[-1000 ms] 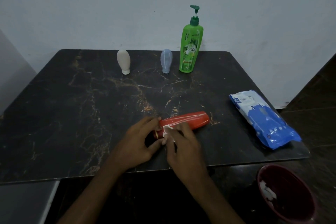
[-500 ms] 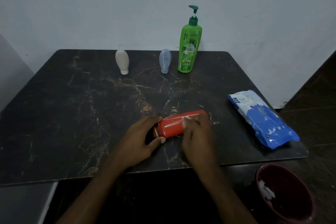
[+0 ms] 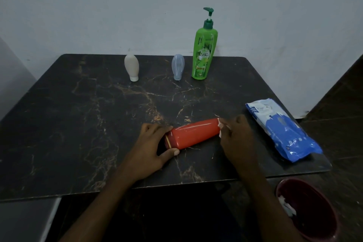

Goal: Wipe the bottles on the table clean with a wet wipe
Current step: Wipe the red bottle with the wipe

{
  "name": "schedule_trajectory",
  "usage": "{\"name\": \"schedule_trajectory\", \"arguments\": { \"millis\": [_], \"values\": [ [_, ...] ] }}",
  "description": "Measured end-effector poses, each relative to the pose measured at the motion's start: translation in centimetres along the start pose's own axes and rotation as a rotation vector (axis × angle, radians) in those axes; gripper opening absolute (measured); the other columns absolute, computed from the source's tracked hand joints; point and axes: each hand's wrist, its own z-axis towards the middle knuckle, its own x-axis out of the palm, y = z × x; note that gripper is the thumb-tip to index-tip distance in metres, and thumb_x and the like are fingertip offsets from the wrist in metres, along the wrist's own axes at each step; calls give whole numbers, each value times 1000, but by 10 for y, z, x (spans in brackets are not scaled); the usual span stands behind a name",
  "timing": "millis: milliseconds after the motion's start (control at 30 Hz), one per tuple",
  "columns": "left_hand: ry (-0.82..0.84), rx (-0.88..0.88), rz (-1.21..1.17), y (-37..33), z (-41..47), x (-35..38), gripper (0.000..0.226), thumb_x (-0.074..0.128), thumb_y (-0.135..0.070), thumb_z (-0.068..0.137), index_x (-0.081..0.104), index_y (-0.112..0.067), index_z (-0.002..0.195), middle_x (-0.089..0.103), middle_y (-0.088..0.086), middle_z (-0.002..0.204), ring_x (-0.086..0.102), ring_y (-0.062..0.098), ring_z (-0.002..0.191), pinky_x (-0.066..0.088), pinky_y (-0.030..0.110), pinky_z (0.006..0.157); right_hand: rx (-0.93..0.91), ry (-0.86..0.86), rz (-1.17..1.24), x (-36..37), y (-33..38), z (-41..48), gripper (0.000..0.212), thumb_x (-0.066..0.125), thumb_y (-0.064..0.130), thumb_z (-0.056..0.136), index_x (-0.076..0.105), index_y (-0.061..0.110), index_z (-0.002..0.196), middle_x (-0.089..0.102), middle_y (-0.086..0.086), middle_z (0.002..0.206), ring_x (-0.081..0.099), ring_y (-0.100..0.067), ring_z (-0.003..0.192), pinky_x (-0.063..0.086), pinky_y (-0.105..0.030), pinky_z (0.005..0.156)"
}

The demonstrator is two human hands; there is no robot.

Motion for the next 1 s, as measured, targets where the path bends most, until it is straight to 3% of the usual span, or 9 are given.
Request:
{"name": "schedule_trajectory", "arguments": {
  "millis": [100,167,300,433,500,567,667,867,1000],
  "values": [
    [-3,-24,14,-1,0,0,80,54,-72,79,49,-25,144,48,-12,129,31,9,123,35,28,101,-44,35,-58,6,21,-11,21,52,16,99,65,9,114,54,-10,115,58,-18,92,53,-34,82],
    [-5,-35,8,-2,1,-1,79,55,-73,78,50,-26,141,48,-12,127,31,8,121,34,25,99,-115,72,-36,16,39,-26,28,50,18,100,63,11,123,50,-7,127,56,-18,105,48,-30,92],
    [-1,-26,-23,-2,1,-2,75,62,-70,76,53,-27,137,48,-15,124,31,7,119,30,12,94,-331,176,-8,29,55,-48,33,54,13,94,62,14,127,46,2,125,52,-11,105,48,-24,89],
    [-6,-15,-38,-2,0,-3,68,77,-54,81,52,-28,138,47,-15,122,32,8,121,31,17,96,-214,152,-61,21,32,-25,32,52,16,96,62,22,126,47,-1,128,54,-15,106,49,-31,93],
    [-9,-12,-45,-2,0,-4,68,78,-52,80,52,-28,138,46,-17,124,33,7,122,31,18,97,-122,93,-56,12,19,-8,25,54,15,96,66,17,117,50,-7,119,57,-20,100,52,-37,86],
    [-12,-11,-50,-2,0,-4,69,78,-53,79,53,-28,139,46,-17,125,34,7,123,31,20,99,-75,56,-98,6,11,4,28,58,11,94,65,13,121,51,-7,112,56,-15,91,50,-31,78],
    [-1,-25,-47,-3,-1,-4,71,79,-51,79,51,-28,140,46,-16,128,34,5,124,33,23,100,-30,97,-162,10,25,-1,26,59,14,93,61,16,118,53,-4,117,49,-7,90,43,-22,77],
    [-15,-22,-78,-2,-2,-4,67,84,-44,76,54,-28,133,50,-14,126,43,4,119,39,22,100,-357,245,15,32,77,-50,33,67,10,83,65,15,116,50,1,118,55,-15,98,50,-31,89],
    [-32,-24,-100,-3,-3,-5,64,85,-45,74,55,-29,129,50,-17,123,46,1,116,37,16,97,-270,166,21,21,59,-34,26,62,8,88,68,12,112,52,-2,112,55,-17,98,50,-32,88]
  ]
}}
